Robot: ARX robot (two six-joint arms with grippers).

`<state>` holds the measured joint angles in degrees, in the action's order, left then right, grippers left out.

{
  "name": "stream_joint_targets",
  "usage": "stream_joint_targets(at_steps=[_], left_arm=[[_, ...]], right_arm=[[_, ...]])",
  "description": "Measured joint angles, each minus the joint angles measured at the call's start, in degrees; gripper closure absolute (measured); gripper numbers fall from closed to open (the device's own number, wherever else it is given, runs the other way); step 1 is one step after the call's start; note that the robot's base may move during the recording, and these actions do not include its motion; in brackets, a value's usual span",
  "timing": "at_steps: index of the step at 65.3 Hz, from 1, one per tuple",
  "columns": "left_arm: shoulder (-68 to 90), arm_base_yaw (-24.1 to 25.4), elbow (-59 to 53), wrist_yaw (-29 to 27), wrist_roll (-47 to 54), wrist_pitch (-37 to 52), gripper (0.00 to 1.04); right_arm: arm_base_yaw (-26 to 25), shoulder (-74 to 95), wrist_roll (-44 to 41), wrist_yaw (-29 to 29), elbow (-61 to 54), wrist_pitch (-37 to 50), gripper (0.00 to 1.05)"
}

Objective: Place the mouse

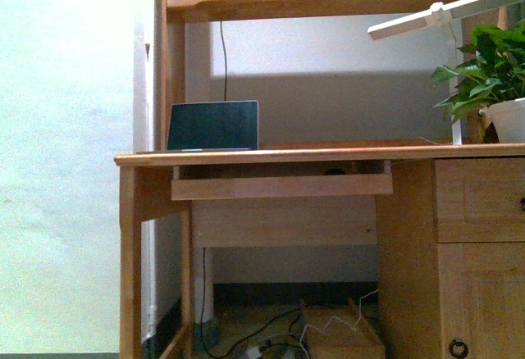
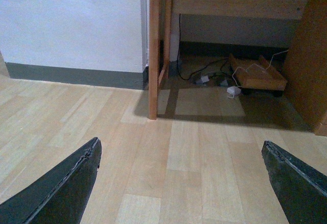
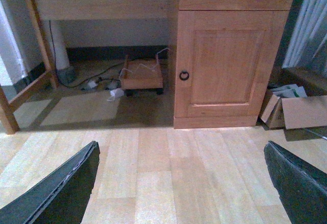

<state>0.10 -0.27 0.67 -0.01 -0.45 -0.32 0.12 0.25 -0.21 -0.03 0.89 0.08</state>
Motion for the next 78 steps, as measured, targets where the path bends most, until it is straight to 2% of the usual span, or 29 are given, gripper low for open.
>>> stream_joint_targets(at_steps=[78], left_arm=[[0.0,0.0,0.0,0.0,0.0,0.0,0.08]], right_arm=[[0.0,0.0,0.0,0.0,0.0,0.0,0.07]])
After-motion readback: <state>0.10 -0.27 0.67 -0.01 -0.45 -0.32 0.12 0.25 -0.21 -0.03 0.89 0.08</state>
